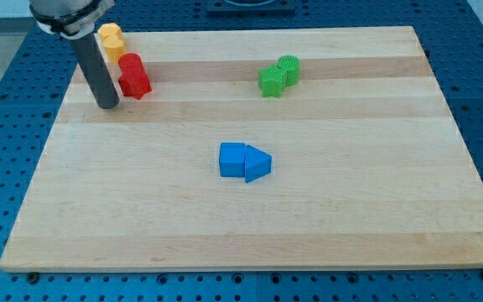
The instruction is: Move your arm left of the red circle
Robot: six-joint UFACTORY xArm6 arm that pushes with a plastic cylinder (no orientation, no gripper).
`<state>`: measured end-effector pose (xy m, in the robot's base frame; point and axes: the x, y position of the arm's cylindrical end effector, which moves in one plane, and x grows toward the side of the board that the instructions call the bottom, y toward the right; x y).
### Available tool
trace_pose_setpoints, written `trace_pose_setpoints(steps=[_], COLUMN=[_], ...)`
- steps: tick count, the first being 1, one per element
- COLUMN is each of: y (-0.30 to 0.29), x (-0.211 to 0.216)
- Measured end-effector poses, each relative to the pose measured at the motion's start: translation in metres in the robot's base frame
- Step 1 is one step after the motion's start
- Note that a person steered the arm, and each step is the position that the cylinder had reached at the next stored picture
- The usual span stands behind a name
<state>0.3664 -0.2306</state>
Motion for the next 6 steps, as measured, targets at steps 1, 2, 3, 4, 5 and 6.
trace_pose_setpoints(steps=[1, 2, 3, 4, 5, 6], y=[-0.006, -0.006, -0.01, -0.016, -0.016, -0.016], x=[-0.001, -0.006, -0.028, -0.043, -0.059, -0.073])
